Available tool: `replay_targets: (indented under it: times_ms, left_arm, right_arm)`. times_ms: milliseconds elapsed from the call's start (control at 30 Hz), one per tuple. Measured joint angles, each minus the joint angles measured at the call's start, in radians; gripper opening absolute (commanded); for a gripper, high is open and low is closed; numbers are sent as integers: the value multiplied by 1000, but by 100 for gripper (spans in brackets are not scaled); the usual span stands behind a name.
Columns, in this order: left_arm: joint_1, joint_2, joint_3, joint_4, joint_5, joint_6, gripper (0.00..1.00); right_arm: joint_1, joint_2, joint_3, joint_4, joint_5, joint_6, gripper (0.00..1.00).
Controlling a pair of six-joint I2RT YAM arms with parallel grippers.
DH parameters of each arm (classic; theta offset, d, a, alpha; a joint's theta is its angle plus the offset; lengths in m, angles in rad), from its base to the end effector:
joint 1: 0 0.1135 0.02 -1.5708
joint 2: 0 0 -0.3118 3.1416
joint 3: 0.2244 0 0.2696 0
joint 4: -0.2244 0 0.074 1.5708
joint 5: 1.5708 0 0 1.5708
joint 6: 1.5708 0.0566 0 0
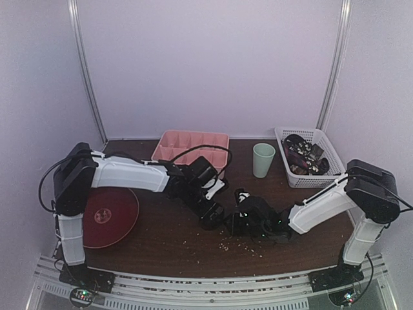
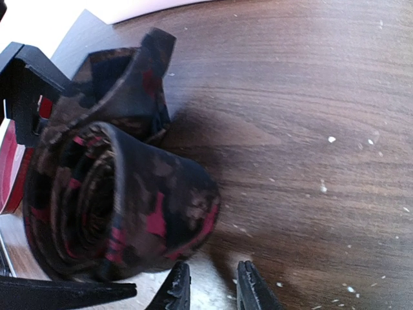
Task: Roll the ties
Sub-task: Pick up the tie from the center of the board.
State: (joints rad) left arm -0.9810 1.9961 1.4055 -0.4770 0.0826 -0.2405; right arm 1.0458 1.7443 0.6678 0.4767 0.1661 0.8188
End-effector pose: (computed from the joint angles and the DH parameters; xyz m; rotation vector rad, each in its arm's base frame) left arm 0.2538 -0.3876 0.1867 1.0161 2.5375 -0.4954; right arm 0.1878 0.3055 0.1444 -0.1600 2.2951 0.8598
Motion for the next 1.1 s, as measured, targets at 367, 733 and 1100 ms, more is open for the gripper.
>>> replay_targets:
  times_ms: [367, 733, 1100]
  left_arm:
    - [-17, 28, 31, -32, -47, 50, 88]
    - [-17, 80, 47, -29, -70, 60, 56]
    - [-23, 74, 35, -7, -80, 49, 30]
  right_arm:
    - [-9, -41, -58, 7, 13, 5, 27]
    - [-10, -119, -117, 13, 40, 23, 27]
    - [-10, -152, -140, 13, 59, 23, 26]
